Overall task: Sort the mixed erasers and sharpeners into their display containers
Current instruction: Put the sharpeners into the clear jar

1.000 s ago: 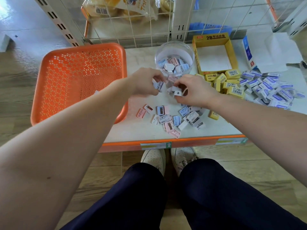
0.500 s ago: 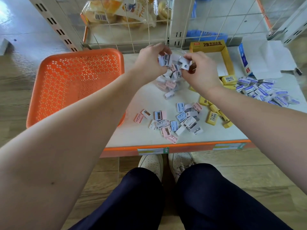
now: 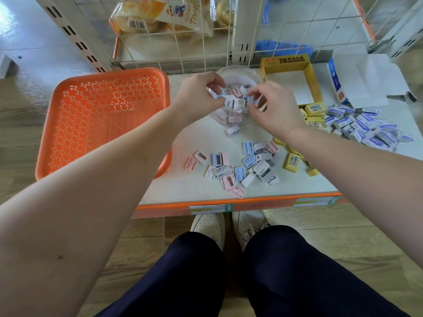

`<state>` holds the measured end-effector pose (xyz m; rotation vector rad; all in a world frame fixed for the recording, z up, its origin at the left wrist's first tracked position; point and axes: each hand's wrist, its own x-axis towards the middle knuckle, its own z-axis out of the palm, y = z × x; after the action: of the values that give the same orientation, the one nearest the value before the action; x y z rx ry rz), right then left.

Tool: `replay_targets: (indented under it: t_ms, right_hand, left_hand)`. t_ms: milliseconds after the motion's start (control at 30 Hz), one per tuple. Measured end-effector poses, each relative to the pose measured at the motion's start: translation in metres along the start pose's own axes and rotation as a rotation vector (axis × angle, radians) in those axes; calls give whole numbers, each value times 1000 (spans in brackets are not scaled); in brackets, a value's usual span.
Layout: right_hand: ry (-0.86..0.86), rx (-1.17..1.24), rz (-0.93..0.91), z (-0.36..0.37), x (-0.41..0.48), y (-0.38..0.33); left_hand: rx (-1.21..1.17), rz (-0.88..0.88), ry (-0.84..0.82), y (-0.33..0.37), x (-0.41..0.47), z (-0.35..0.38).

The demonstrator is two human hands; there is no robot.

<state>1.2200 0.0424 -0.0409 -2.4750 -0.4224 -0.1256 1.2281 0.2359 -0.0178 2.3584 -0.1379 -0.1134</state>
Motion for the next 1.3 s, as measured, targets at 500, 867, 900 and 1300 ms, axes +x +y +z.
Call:
replay_targets:
  t_ms: [500,867,900,1300]
  right_hand:
    - [-728,-350,-188,-24,-32,9]
    - [-789,-309,-6,-15,-47,22]
    - [-752,-292,8,-13,-44,22]
    - [-485,-152,74,7,-28,8]
  left_hand:
    - [411,54,-660,-4,-41,17]
    - [590,73,-683,-17,-69,44]
    - [551,45,-664,-18,-67,46]
    - [379,-64,-409,-30,-39,47]
